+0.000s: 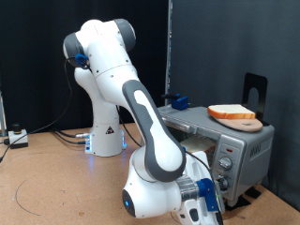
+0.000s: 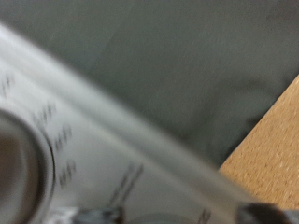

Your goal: Make a piece of toast with the oven

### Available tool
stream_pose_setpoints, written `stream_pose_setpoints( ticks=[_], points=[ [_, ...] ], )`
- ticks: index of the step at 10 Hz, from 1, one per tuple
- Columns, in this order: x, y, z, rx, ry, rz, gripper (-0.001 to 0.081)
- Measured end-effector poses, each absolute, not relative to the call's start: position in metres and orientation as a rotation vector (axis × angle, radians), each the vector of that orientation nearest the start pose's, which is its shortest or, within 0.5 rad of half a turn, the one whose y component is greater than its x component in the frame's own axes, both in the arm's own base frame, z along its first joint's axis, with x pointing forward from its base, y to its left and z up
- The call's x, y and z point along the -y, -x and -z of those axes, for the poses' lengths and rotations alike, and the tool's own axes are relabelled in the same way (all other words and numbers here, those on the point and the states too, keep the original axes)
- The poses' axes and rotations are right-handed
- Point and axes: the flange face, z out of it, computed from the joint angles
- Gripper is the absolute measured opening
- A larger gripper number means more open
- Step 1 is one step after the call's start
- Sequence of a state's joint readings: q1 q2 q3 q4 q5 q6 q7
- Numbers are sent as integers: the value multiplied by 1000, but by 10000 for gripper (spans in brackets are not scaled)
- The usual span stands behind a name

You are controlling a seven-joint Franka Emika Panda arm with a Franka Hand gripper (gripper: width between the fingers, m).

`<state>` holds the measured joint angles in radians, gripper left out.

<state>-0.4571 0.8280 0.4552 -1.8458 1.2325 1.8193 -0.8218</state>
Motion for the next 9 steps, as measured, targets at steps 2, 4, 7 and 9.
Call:
stream_pose_setpoints(
  ticks=[2,4,7,9],
  points=[
    [-63,-599,-146,-143,1638,-176,315],
    [-43,-595,-157,-143,1700,-351,636],
    [2,-590,-178,-107,1874,-579,798],
    [20,-600,-203,-132,1870,-614,807]
  ],
)
